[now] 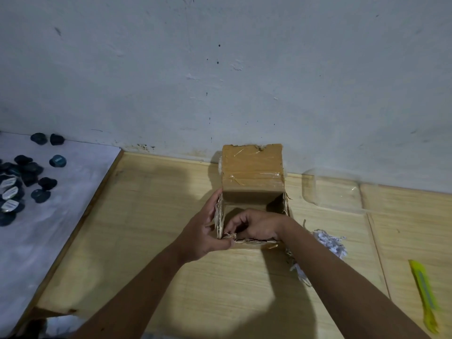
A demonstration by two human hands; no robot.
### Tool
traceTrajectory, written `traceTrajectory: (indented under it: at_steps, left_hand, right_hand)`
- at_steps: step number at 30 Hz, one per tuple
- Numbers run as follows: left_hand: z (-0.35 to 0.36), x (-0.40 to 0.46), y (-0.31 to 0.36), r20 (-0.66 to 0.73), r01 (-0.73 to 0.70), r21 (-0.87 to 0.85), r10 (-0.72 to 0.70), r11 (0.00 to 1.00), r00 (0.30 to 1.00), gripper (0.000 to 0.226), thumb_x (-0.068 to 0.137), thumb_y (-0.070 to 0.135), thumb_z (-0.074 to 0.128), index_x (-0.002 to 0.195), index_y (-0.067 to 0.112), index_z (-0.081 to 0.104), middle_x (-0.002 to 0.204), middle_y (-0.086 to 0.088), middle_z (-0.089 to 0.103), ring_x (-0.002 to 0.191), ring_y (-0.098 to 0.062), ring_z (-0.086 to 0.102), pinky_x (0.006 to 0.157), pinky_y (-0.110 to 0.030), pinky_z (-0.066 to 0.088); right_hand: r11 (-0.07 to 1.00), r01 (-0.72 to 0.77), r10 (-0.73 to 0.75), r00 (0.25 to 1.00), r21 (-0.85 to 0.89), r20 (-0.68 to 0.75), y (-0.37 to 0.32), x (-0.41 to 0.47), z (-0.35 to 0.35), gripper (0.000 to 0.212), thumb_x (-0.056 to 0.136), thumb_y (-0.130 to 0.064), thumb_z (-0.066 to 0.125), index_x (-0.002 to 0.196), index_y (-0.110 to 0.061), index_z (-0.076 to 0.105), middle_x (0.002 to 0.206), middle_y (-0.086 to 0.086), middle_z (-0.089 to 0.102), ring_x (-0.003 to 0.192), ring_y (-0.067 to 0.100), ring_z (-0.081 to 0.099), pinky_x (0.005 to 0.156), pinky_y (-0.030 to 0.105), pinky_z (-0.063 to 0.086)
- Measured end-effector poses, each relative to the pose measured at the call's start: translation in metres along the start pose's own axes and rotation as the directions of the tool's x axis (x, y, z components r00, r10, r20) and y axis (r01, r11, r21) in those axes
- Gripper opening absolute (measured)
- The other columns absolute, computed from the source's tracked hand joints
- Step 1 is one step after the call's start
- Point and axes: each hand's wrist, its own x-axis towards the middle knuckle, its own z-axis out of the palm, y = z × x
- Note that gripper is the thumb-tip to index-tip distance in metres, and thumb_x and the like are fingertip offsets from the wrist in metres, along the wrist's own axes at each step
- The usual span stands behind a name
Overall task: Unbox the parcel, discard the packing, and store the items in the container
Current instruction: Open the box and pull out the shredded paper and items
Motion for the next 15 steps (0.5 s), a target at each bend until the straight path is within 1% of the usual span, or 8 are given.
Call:
traceTrajectory:
  at_steps: [3,6,7,9,10,12,14,15]
  left_hand:
    - [-0.001,-0.001,0.001,0.001,0.009,-0.008,-0.009,1.000,1.000,0.127,0.071,0.002,0.091,0.164,0.037,0.013,0.156,0.005,0.050,0.134,-0.020,0.061,0.108,-0.053,0.052]
    - [-0.001,-0.003,0.004,0.008,0.024,-0.025,-0.024,0.999,1.000,0.127,0.071,-0.001,0.090,0.165,0.034,0.011,0.155,0.010,0.052,0.133,-0.017,0.061,0.107,-0.047,0.053]
    - [-0.001,-0.003,0.005,0.009,0.032,-0.030,-0.032,0.999,0.999,0.127,0.072,-0.002,0.089,0.165,0.034,0.011,0.153,0.013,0.053,0.133,-0.016,0.061,0.107,-0.044,0.054]
    - [0.000,-0.004,0.009,0.014,0.044,-0.040,-0.044,0.998,0.999,0.127,0.072,-0.005,0.088,0.165,0.034,0.011,0.148,0.018,0.056,0.131,-0.014,0.062,0.104,-0.040,0.055]
    - [0.000,-0.005,0.010,0.017,0.049,-0.050,-0.048,0.998,0.999,0.128,0.072,-0.006,0.088,0.165,0.034,0.010,0.146,0.020,0.057,0.130,-0.013,0.063,0.103,-0.037,0.056]
    - [-0.001,-0.006,0.012,0.027,0.056,-0.061,-0.054,0.997,0.998,0.127,0.073,-0.008,0.087,0.165,0.034,0.009,0.143,0.024,0.058,0.129,-0.012,0.063,0.100,-0.032,0.056]
    - [-0.001,-0.006,0.012,0.028,0.066,-0.066,-0.064,0.996,0.998,0.126,0.074,-0.009,0.086,0.164,0.033,0.009,0.142,0.026,0.059,0.129,-0.012,0.063,0.101,-0.033,0.056]
    - [-0.001,-0.007,0.013,0.026,0.075,-0.065,-0.074,0.995,0.997,0.126,0.074,-0.009,0.086,0.164,0.034,0.010,0.142,0.026,0.059,0.129,-0.011,0.064,0.101,-0.034,0.056]
  right_hand:
    - [0.998,0.016,-0.014,0.999,0.057,-0.036,-0.001,-0.002,0.002,0.029,0.091,0.003,0.071,0.101,-0.024,0.076,0.102,-0.002,0.074,0.099,0.013,0.067,0.103,0.038,0.052]
    - [0.993,0.030,-0.024,0.999,0.112,-0.048,-0.003,-0.008,0.002,0.028,0.089,0.002,0.074,0.096,-0.025,0.077,0.097,-0.002,0.076,0.095,0.014,0.068,0.100,0.036,0.053]
    - [0.989,0.033,-0.026,0.998,0.143,-0.054,-0.003,-0.010,0.001,0.024,0.089,0.001,0.075,0.097,-0.021,0.078,0.097,0.000,0.076,0.094,0.015,0.069,0.099,0.037,0.054]
    - [0.972,0.055,-0.034,0.995,0.228,-0.097,-0.004,-0.016,-0.001,0.017,0.089,0.001,0.075,0.104,-0.006,0.077,0.099,0.009,0.076,0.094,0.020,0.069,0.097,0.039,0.056]
    - [0.960,0.070,-0.036,0.991,0.273,-0.126,-0.005,-0.020,-0.002,0.018,0.089,0.002,0.075,0.107,0.001,0.075,0.100,0.012,0.076,0.093,0.022,0.069,0.095,0.038,0.057]
    - [0.935,0.097,-0.039,0.984,0.341,-0.173,-0.008,-0.027,-0.005,0.021,0.090,0.003,0.073,0.110,0.007,0.073,0.096,0.009,0.077,0.088,0.018,0.070,0.086,0.031,0.059]
    - [0.920,0.109,-0.036,0.980,0.377,-0.196,-0.013,-0.037,-0.009,0.021,0.090,0.005,0.072,0.110,0.008,0.072,0.091,0.002,0.078,0.082,0.010,0.072,0.078,0.023,0.058]
    - [0.913,0.115,-0.035,0.978,0.391,-0.207,-0.014,-0.043,-0.010,0.020,0.089,0.005,0.072,0.110,0.006,0.073,0.091,0.002,0.078,0.081,0.009,0.072,0.077,0.022,0.057]
